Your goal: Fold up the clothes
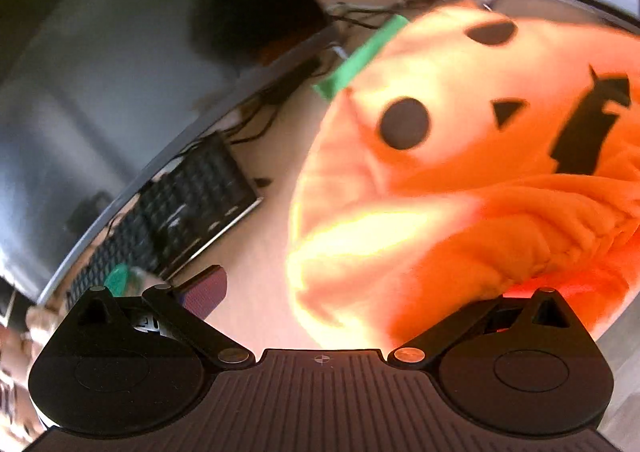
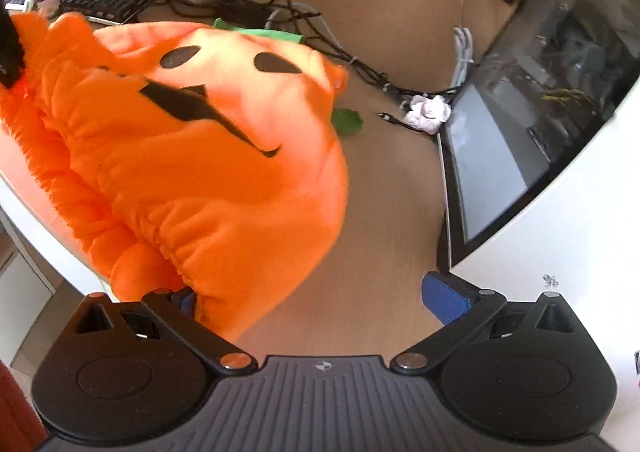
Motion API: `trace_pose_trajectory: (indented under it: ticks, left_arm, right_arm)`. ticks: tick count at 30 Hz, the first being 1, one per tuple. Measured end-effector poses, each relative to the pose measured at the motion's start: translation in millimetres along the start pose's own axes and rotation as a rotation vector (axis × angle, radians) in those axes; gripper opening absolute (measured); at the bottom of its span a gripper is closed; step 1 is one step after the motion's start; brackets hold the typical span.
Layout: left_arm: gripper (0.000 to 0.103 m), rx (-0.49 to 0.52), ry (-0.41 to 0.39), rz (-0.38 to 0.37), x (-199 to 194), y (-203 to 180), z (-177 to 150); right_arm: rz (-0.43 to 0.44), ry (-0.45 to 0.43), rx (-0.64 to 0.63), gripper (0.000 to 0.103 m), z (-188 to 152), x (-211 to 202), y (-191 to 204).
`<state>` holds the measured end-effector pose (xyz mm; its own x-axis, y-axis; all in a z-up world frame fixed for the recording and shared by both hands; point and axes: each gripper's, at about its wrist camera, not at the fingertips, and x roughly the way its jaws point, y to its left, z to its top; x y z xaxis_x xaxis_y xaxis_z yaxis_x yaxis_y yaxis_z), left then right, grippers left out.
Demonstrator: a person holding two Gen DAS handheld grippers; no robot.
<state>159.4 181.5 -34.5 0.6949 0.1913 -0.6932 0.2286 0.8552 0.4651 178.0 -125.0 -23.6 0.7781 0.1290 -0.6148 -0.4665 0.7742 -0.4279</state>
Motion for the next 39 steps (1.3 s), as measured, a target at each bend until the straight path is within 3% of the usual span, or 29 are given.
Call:
trace_pose_trajectory:
  ticks: [1,4,8,11,12,14,19,22,25,27,29,31,34,35,37,39]
  left_arm:
    - [0.103,-0.001,-0.027,0.019,-10.4,13.9,8.0]
    - [0.103,-0.005,-0.109,0.075,-41.8,55.6,32.2]
    - [0.103,-0.106,-0.354,0.112,-113.2,106.5,65.8]
    - [0.103,-0.183,-0.539,0.139,-166.8,144.7,91.0]
    - [0.103,-0.208,-0.6,0.148,-184.7,157.4,99.4]
    - [0.103,-0.206,-0.628,0.159,-186.2,157.5,102.9]
    - [0.103,-0.192,-0.558,0.221,-132.6,146.5,118.7]
    - [0.103,-0.233,-0.572,0.323,-114.0,149.5,151.0]
    - [0.103,-0.317,-0.744,0.434,-153.7,160.4,166.7]
    - [0.103,-0.35,-0.923,0.516,-193.0,162.4,155.7]
    - [0.103,-0.352,-1.028,0.531,-218.1,160.9,137.7]
    - [0.103,-0.342,-1.037,0.438,-226.4,155.7,116.0]
    - [0.103,-0.295,-0.921,0.28,-198.9,128.4,80.2]
    - [0.103,-0.275,-0.848,0.226,-181.0,115.6,66.2]
    - [0.103,-0.291,-0.619,0.057,-125.1,85.3,35.8]
    - [0.103,-0.342,-0.309,-0.157,-60.1,52.2,3.3]
  right_arm:
    - [-0.011,-0.009,0.005,0.103,-2.4,-2.8,-1.4]
    - [-0.126,-0.224,-0.017,0.103,37.9,-47.3,-38.5]
    - [-0.285,-0.525,-0.05,0.103,95.3,-109.4,-90.4]
    - [-0.278,-0.66,-0.011,0.103,125.3,-140.3,-118.3]
    - [-0.293,-0.679,-0.017,0.103,130.3,-140.8,-118.7]
    - [-0.329,-0.707,-0.033,0.103,138.9,-138.8,-116.9]
    - [-0.398,-0.643,-0.054,0.103,159.0,-79.0,-101.8]
    - [-0.492,-0.681,-0.032,0.103,191.9,-60.5,-102.6]
    - [-0.629,-0.848,-0.007,0.103,220.1,-90.9,-106.9]
    - [-0.73,-1.001,0.029,0.103,220.7,-126.9,-112.0]
    - [-0.782,-1.081,0.042,0.103,208.1,-146.6,-112.6]
    - [-0.791,-1.122,0.056,0.103,189.3,-159.1,-110.7]
    - [-0.706,-1.04,0.03,0.103,136.6,-143.7,-87.9]
    - [-0.678,-0.988,0.01,0.103,116.6,-133.8,-75.8]
    - [-0.568,-0.813,-0.015,0.103,70.4,-103.5,-46.1]
    - [-0.428,-0.556,-0.061,0.103,24.0,-55.4,-15.1]
